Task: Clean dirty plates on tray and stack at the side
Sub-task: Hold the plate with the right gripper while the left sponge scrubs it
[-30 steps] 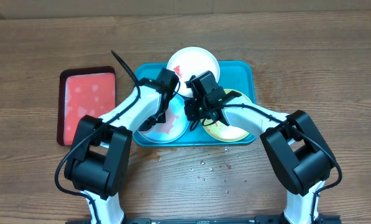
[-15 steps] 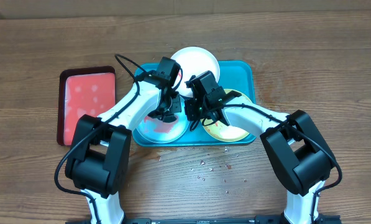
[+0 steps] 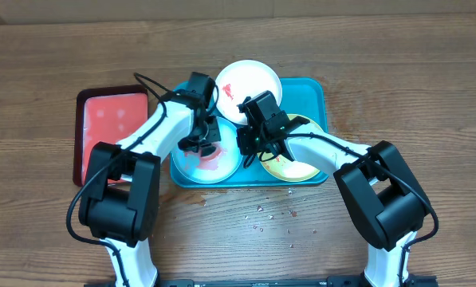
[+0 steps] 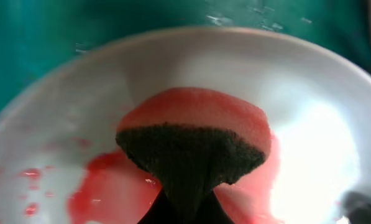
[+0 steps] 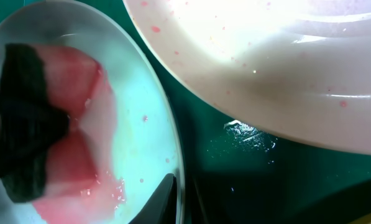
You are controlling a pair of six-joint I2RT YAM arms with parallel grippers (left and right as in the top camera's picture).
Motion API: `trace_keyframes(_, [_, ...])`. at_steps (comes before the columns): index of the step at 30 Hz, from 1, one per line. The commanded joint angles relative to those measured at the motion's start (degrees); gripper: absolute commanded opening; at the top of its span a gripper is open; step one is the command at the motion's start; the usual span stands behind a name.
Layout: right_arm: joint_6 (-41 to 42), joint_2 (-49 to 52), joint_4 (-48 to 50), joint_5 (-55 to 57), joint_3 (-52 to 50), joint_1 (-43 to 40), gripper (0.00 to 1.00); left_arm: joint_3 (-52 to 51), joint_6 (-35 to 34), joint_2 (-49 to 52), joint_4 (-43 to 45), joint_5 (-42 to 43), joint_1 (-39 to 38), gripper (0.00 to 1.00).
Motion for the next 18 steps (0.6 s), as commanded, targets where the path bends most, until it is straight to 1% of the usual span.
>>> trace_keyframes(1, [0.07,1.31,-0.61,1.66,0.52,-0.15,0.11,-2.40,1.14,6.03,-2.82,-10.69,2.49,0.04])
trace_keyframes(4, [0.04,1.31,-0.59,1.68,0.52,-0.15,0.11,-2.40,1.14,6.29,-5.09,-14.27,2.54,0.04])
trace_keyframes(11, [0.04,1.31,-0.59,1.68,0.52,-0.15,0.11,-1.44,1.09,6.27,-10.84,-25.90,2.54,0.04])
trace_keyframes(14, [0.04,1.31,-0.57,1.68,0.52,-0.15,0.11,0.04,1.09,6.27,-13.35,-26.71,2.54,0.04])
trace_keyframes(18, [0.04,1.31,-0.39,1.68,0.52,-0.15,0.11,4.68,1.07,6.27,-17.31,-24.92,2.49,0.04])
